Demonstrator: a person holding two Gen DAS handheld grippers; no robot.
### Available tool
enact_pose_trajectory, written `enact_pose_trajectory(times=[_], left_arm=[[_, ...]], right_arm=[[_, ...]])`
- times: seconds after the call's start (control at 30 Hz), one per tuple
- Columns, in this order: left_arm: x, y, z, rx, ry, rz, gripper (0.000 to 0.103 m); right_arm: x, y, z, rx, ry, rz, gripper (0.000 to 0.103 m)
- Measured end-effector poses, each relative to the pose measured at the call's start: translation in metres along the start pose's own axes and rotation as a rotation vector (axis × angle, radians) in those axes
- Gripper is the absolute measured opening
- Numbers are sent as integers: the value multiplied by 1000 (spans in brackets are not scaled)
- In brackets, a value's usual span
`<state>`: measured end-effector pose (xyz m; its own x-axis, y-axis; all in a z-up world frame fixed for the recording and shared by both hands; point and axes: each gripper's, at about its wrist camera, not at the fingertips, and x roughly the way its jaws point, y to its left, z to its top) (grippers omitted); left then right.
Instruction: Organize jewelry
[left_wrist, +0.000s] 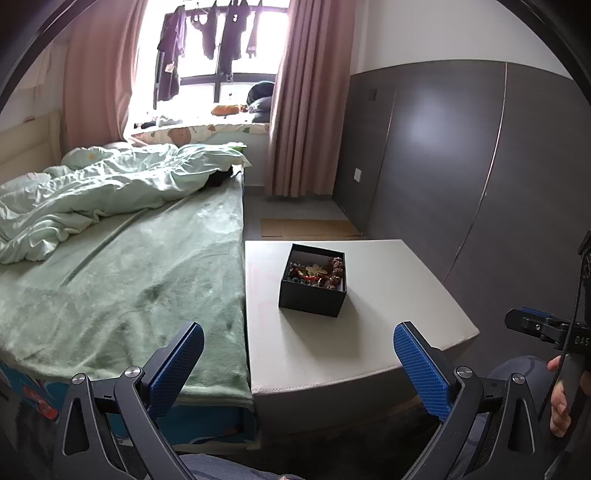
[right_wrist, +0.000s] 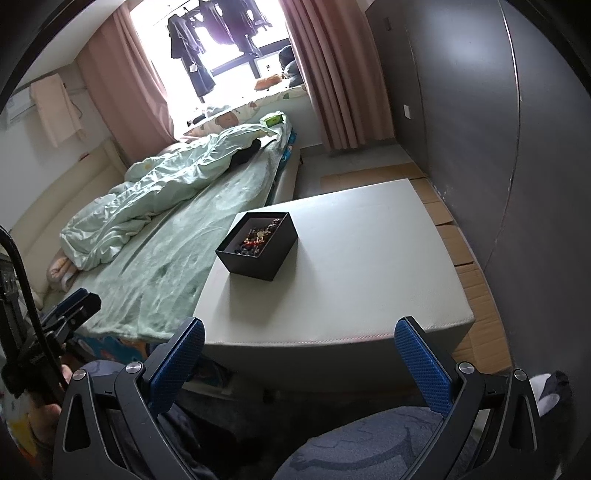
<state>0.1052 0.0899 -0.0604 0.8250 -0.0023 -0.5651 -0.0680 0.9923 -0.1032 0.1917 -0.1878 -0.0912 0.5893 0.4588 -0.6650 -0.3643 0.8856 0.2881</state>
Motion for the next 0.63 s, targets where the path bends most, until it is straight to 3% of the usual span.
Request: enact_pose_trajectory(times=[0.33, 0.63], left_arm=[[-5, -3, -2, 12, -18, 2, 103], [8, -2, -2, 22, 18, 15, 103]], right_arm=[[5, -5, 2, 13, 11, -12, 103], [9, -5, 2, 12, 24, -24, 103]])
